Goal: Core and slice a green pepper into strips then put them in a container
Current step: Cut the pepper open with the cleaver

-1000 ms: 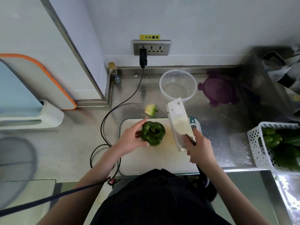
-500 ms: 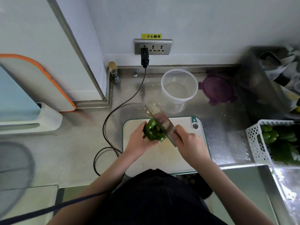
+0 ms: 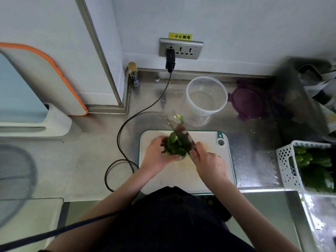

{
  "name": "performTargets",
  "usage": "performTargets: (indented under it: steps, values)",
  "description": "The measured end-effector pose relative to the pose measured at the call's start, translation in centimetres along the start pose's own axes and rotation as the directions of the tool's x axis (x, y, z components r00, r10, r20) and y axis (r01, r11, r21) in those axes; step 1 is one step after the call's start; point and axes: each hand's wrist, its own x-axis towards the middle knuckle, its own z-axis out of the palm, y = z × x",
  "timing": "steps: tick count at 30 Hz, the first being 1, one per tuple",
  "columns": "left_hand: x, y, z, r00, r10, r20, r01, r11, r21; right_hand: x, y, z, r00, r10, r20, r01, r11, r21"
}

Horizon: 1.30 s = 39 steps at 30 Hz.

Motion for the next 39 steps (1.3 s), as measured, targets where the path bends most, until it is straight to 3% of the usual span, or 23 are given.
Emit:
performTargets:
  steps: [5,9,14,17,20,23,39]
  values:
    - [-0.2,0.5,-0.2,0.996,-0.087,0.019,0.086,0.996,0.030,-0.9,0.6,0.1,0.991,0.097,-0.094,-0.076,0.975,0.207]
    - [0.1,0.8,-0.1,0.998,-0.042,0.050,0.038,0.995,0.087,-1.3,0.2,0.3,0.970,0.215,-0.117,-0.175,0.944,0.280]
    - [0.5,0.3,-0.1,0.997,-0.003,0.082,-0.010,0.986,0.164,-2.1,-1.0,0.3,0.966,0.239,-0.103,-0.191,0.920,0.343]
    - [0.6,0.0,-0.2,0.995,-0.006,0.099,-0.007,0.992,0.128,-2.1,-1.6,0.5,0.975,0.204,-0.082,-0.173,0.942,0.289]
    - [0.5,0.1,-0.3,0.994,-0.005,0.110,-0.007,0.995,0.103,-2.0,-1.6,0.8,0.985,0.164,-0.054,-0.158,0.982,0.099]
    - [0.3,0.3,-0.3,0.994,-0.001,0.110,-0.008,0.996,0.087,-1.9,-1.5,0.7,0.988,0.153,-0.031,-0.152,0.988,0.017]
    - [0.1,0.8,-0.5,0.987,-0.015,0.160,-0.002,0.994,0.105,-1.1,-0.8,1.8,0.992,0.120,0.031,-0.123,0.984,0.133]
